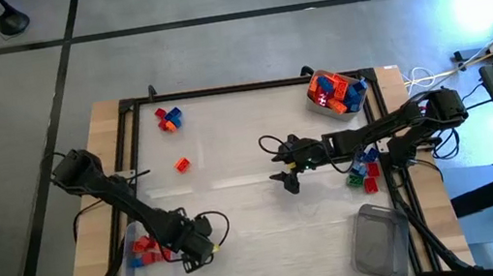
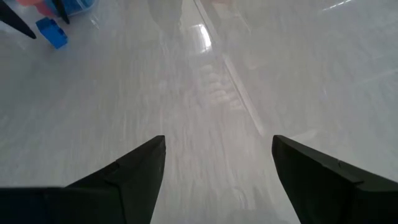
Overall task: Sort blocks by size
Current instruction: Put the blue game piece into the transparent bin
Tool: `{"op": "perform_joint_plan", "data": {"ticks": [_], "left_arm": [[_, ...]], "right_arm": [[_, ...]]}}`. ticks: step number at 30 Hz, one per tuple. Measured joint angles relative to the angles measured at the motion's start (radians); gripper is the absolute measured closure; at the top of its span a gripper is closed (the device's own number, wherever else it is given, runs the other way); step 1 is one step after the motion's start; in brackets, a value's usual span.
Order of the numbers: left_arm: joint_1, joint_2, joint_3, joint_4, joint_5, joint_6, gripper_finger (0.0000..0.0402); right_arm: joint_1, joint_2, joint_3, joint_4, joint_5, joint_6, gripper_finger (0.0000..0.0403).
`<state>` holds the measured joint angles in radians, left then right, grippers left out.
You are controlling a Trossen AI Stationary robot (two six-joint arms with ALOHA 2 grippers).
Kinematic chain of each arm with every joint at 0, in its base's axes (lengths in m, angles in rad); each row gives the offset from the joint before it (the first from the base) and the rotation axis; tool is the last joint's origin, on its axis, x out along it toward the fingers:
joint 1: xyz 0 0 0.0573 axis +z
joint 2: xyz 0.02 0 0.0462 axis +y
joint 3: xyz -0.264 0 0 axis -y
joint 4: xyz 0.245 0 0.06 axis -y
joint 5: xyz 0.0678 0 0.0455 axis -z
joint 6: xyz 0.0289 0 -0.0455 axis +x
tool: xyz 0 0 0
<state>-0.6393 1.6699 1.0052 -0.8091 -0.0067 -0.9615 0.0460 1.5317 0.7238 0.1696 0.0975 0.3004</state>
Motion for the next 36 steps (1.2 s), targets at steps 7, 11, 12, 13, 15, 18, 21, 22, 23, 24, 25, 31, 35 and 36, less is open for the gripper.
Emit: {"op": "perform_joint_plan", "data": {"ticks": [7, 11, 12, 13, 15, 18, 21, 22, 23, 24, 25, 31, 35, 36], "left_arm": [[0.006, 0.0, -0.06, 0.106, 0.0, 0.005, 0.0167], [0.007, 0.0, -0.071, 0.116, 0.003, 0.015, 0.0178], [0.009, 0.0, -0.071, 0.118, 0.004, 0.021, 0.0186], [0.011, 0.0, -0.071, 0.12, 0.005, 0.023, 0.0197], [0.017, 0.0, -0.071, 0.12, 0.018, 0.031, 0.0222], [0.026, 0.0, -0.072, 0.12, 0.026, 0.045, 0.0263], [0.035, 0.0, -0.071, 0.119, 0.028, 0.058, 0.03], [0.04, 0.0, -0.071, 0.118, 0.028, 0.061, 0.031], [0.044, 0.0, -0.071, 0.118, 0.028, 0.061, 0.0318], [0.047, 0.0, -0.071, 0.117, 0.028, 0.062, 0.0322], [0.051, -0.001, -0.071, 0.116, 0.028, 0.064, 0.0322], [0.054, -0.032, -0.067, 0.104, 0.025, 0.067, 0.0312], [0.053, -0.059, -0.041, 0.075, -0.005, 0.06, 0.0312], [0.053, -0.065, -0.033, 0.059, -0.007, 0.06, 0.0315]], "right_arm": [[0.0, 0.0, 0.0, 0.0, 0.0, 0.0, 0.0109], [0.0, 0.0, 0.0, 0.0, 0.0, 0.0, 0.0109], [0.0, 0.0, 0.0, 0.0, 0.0, 0.0, 0.0109], [0.0, 0.0, 0.0, 0.0, 0.0, 0.0, 0.0109], [0.0, 0.0, 0.0, 0.0, 0.0, 0.0, 0.0109], [0.0, 0.0, 0.0, 0.0, 0.0, 0.0, 0.0109], [0.0, 0.0, 0.0, 0.0, 0.0, 0.0, 0.0109], [0.0, 0.0, 0.0, 0.0, 0.0, 0.0, 0.0109], [0.0, 0.0, 0.0, 0.0, 0.0, 0.0, 0.0109], [0.0, 0.0, 0.0, 0.0, 0.0, 0.0, 0.0109], [0.0, 0.0, 0.0, 0.0, 0.0, 0.0, 0.0109], [0.0, 0.0, 0.0, 0.0, 0.0, 0.0, 0.0109], [0.0, 0.0, 0.0, -0.001, 0.0, 0.0, 0.0109], [0.0, 0.0, 0.0, -0.001, 0.0, 0.0, 0.0109]]}}
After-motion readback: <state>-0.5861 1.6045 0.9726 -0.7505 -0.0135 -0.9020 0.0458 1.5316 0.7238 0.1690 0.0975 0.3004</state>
